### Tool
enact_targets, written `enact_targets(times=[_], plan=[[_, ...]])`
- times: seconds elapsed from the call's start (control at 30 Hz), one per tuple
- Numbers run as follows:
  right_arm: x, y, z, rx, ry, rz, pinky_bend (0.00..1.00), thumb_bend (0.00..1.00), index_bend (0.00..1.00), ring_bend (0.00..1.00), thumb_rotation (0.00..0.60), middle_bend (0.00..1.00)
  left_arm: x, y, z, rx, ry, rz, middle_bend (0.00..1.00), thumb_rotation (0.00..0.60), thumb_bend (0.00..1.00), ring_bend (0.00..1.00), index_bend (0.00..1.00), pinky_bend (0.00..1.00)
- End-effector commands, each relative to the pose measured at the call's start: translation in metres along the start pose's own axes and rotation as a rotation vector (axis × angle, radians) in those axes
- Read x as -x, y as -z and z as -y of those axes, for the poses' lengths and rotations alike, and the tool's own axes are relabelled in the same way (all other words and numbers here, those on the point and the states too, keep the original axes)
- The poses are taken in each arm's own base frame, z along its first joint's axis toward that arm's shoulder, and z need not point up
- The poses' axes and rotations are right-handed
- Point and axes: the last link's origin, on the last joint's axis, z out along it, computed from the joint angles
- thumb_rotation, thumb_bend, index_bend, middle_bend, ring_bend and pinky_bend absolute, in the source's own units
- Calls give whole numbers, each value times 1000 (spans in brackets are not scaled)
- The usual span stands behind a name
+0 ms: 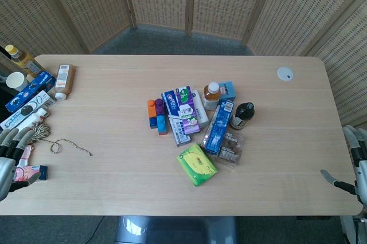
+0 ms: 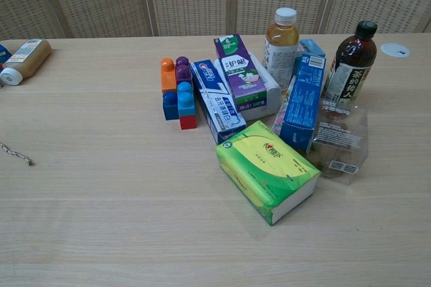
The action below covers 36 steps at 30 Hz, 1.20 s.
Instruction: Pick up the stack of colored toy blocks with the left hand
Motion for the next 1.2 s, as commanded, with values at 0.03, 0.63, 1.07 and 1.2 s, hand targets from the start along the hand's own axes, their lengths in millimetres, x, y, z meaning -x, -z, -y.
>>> enact_targets(times=[0.03,0.63,1.07,1.2], plan=[[0,0,0,0,-2,0,0,0,0,0,600,0,0,0,0,0,-3,2,0,600,132,0,0,0],[-1,0,0,4,-4,-1,0,0,0,0,600,0,18,-83,-27,315,-148,67,0,600,133,0,0,0],[-5,0,-1,5,-30,-4,0,0,0,0,600,0,43,-172,-123,513,-418,106,0,600,133,0,0,0],[-9,0,-4,13,-46,-16,0,0,0,0,600,0,61,-189,-148,538,-458,126,0,600,134,0,0,0]])
